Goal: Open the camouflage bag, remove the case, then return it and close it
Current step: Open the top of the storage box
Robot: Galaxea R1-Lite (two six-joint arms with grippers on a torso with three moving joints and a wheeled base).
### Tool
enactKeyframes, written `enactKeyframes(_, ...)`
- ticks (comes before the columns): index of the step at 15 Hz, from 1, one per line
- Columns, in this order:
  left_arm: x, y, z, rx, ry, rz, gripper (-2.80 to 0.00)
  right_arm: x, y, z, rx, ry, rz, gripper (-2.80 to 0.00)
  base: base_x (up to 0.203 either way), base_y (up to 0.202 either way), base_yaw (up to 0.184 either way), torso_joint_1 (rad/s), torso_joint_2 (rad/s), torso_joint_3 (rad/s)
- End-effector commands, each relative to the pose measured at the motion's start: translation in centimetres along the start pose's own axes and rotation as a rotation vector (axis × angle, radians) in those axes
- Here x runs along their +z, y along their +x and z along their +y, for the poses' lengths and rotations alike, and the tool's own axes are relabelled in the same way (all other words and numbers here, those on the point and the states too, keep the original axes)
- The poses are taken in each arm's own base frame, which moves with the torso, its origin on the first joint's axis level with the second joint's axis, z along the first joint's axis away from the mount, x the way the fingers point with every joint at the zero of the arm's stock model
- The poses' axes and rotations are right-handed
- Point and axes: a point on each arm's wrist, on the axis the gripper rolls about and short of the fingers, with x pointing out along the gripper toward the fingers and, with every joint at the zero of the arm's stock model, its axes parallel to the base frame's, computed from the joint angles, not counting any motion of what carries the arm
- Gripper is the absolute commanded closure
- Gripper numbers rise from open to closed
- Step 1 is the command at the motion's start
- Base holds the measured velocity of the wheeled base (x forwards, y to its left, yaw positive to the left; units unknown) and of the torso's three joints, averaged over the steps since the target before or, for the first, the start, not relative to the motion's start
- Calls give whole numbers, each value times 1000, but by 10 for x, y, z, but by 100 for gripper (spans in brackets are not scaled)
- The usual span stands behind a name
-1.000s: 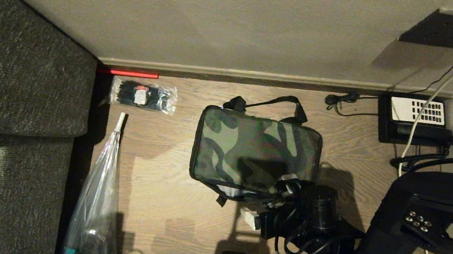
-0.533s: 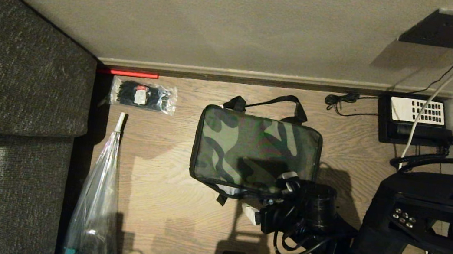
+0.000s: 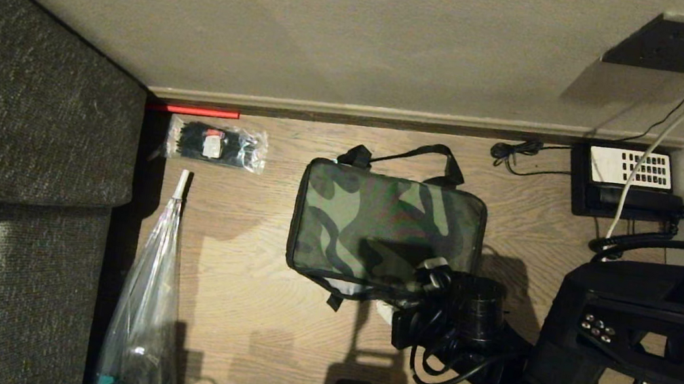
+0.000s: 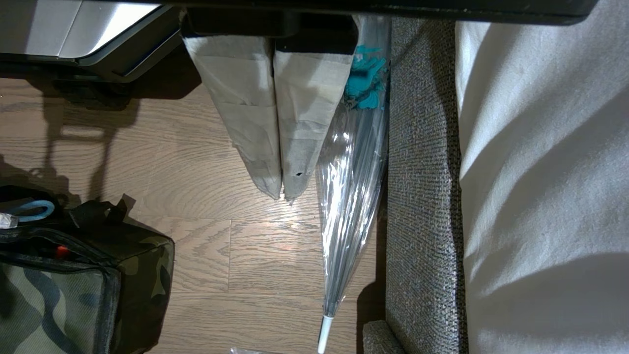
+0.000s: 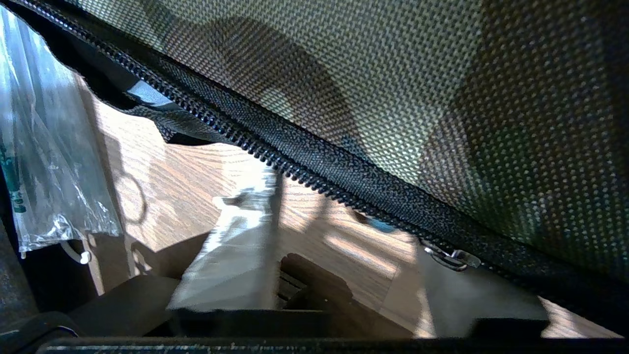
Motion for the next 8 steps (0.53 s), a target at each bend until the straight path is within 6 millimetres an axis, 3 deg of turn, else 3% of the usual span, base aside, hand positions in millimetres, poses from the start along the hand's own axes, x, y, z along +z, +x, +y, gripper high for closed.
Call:
enactKeyframes(1, -1, 0, 0, 1, -1, 1, 0, 0, 1, 0, 2, 0, -4, 0, 0, 0, 0, 0, 0, 0)
enactKeyframes(8, -1, 0, 0, 1, -1, 1, 0, -1, 0, 0, 0, -21, -10, 0, 0, 0, 0, 0, 0, 0)
